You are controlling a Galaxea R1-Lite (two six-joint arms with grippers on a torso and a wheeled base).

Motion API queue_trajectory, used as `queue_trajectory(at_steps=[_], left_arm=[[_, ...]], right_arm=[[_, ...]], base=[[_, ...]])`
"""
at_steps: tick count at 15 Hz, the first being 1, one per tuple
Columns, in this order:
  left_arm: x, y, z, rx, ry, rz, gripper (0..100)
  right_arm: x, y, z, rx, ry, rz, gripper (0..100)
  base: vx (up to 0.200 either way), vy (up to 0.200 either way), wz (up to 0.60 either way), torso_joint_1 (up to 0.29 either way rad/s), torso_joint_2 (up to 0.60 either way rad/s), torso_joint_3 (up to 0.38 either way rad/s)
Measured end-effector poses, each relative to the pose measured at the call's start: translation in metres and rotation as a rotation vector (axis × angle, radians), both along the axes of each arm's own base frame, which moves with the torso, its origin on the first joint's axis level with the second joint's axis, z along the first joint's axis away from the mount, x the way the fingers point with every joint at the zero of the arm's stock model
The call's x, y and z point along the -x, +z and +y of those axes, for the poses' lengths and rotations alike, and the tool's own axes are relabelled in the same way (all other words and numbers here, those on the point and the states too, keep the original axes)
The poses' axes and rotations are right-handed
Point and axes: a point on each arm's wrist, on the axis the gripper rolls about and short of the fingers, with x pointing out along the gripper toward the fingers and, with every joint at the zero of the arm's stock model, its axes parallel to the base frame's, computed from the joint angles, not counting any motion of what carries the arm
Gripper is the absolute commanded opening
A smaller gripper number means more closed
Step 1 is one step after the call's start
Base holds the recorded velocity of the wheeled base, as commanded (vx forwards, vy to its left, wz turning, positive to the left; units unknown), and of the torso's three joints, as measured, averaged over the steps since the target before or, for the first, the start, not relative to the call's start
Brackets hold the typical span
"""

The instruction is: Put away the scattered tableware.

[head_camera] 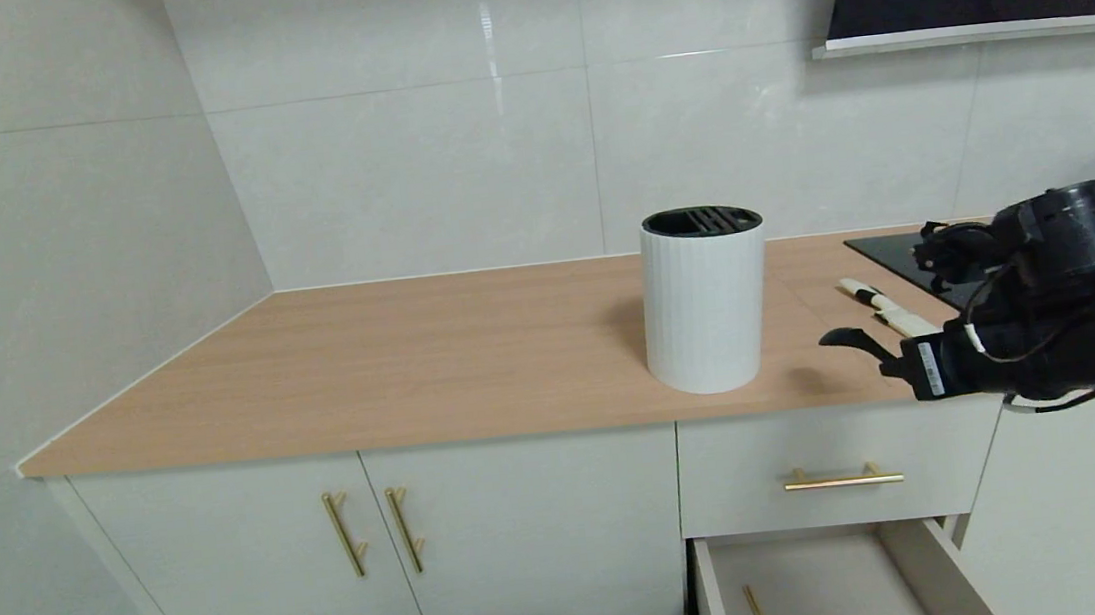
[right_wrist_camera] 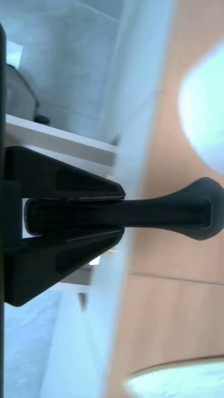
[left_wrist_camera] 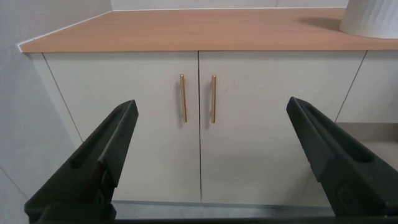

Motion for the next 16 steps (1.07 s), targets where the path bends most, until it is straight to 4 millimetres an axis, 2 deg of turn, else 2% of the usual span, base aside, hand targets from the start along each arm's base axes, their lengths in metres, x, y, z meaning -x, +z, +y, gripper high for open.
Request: queue_trajectory(at_steps=[3, 6, 16], left_arm=[[0.000, 0.000, 0.000, 0.000, 0.000, 0.000, 100], [0.000, 0.000, 0.000, 0.000, 0.000, 0.000, 100], [0.000, 0.000, 0.000, 0.000, 0.000, 0.000, 100]], right_arm=[[0.036, -0.004, -0.004, 0.009, 0.013, 0.022, 0], [0.051, -0.010, -0.006, 0.027, 0.024, 0.038, 0], [0.058, -0.024, -0.006, 0.082, 0.071, 0.084, 0]], base=[[0.000, 0.000, 0.00, 0.000, 0.00, 0.000], [0.000, 0.000, 0.00, 0.000, 0.00, 0.000], [0.000, 0.000, 0.00, -0.016, 0.04, 0.020]])
